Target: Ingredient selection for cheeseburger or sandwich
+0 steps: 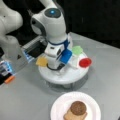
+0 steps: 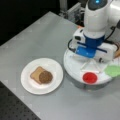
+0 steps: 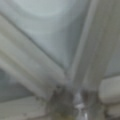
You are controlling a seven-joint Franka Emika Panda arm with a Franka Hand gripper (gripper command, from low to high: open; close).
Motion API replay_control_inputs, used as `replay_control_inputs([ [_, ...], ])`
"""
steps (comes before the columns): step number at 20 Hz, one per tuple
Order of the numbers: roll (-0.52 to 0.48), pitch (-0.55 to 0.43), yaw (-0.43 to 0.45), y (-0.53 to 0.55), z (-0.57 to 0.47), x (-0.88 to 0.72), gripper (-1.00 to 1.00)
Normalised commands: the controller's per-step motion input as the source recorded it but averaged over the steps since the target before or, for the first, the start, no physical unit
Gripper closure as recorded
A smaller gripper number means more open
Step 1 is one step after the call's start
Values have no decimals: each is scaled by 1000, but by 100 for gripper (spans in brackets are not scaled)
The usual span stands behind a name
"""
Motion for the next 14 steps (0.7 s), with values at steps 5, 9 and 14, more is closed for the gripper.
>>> replay_control_inputs([
  [5,54,-92,376,-158,-2,-105,-100],
  [9,116,-2,437,-136,45,-12,-100],
  [14,125,42,585,-92,95,101,-100],
])
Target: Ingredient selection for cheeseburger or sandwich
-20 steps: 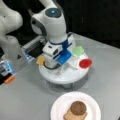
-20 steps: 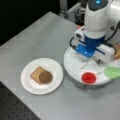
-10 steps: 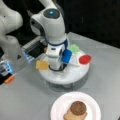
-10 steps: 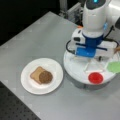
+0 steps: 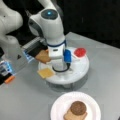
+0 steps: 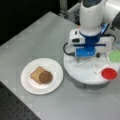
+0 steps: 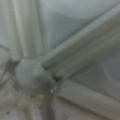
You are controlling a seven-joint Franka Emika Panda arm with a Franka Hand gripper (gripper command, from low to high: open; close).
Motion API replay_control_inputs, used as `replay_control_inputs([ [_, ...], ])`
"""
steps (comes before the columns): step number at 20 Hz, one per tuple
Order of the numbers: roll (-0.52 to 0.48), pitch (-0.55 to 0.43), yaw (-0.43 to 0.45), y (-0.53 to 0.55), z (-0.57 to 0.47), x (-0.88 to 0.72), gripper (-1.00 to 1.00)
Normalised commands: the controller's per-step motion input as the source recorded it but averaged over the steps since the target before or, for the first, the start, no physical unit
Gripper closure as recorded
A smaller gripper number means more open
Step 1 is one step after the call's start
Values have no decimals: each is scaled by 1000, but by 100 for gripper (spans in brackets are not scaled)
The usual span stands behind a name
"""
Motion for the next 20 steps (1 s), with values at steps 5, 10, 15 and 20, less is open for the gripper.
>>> replay_control_inputs([
  [5,135,111,316,-64,108,100,-100],
  [10,123,108,90,-102,93,47,-100],
  [15,123,122,-21,-99,206,31,-100],
  [20,139,196,-326,-90,658,4,-100],
])
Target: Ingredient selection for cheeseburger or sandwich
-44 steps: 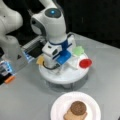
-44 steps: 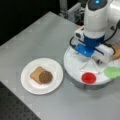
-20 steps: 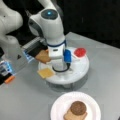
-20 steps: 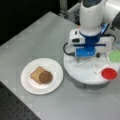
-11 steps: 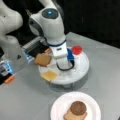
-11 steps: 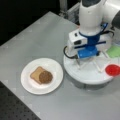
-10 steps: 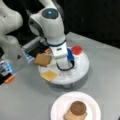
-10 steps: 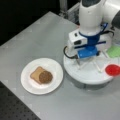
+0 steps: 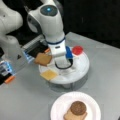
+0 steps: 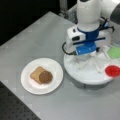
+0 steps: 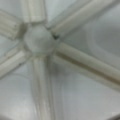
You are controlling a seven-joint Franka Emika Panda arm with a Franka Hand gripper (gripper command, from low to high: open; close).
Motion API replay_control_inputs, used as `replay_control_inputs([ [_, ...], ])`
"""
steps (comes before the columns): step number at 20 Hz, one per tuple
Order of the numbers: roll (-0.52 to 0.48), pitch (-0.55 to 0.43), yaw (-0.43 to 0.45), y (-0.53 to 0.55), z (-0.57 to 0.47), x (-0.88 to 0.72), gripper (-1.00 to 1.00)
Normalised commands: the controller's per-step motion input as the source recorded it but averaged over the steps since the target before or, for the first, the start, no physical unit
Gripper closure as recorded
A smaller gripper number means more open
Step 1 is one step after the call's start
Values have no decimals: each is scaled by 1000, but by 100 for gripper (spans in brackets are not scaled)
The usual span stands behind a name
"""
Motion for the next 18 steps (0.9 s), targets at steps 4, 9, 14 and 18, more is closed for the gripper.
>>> replay_control_inputs([
  [4,-50,136,-481,-85,834,-46,-100],
  [9,-20,189,-480,-153,61,-101,-100],
  [14,-45,235,-566,-449,-195,-21,-100],
  [18,-90,150,-381,-492,-49,24,-100],
])
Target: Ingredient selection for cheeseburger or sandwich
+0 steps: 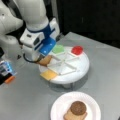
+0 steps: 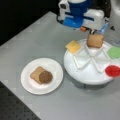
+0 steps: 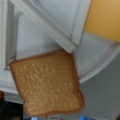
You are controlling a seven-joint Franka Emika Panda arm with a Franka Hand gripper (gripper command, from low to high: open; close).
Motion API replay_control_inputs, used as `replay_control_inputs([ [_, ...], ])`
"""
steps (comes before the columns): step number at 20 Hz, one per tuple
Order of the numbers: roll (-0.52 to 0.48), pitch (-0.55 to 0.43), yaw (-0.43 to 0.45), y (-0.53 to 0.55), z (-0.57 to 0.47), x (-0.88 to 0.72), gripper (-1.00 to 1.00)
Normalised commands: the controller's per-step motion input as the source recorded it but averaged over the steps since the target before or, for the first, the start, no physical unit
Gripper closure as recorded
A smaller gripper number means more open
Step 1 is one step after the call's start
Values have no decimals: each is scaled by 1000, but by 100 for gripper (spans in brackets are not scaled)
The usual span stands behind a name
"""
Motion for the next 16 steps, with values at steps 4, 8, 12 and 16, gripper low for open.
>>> replay_control_inputs([
  [4,70,119,-159,-440,-42,52,-100],
  [8,277,25,-65,-340,-121,122,-100],
  [12,446,-119,2,-303,-268,148,-100],
  [16,517,-157,51,-254,-303,82,-100],
])
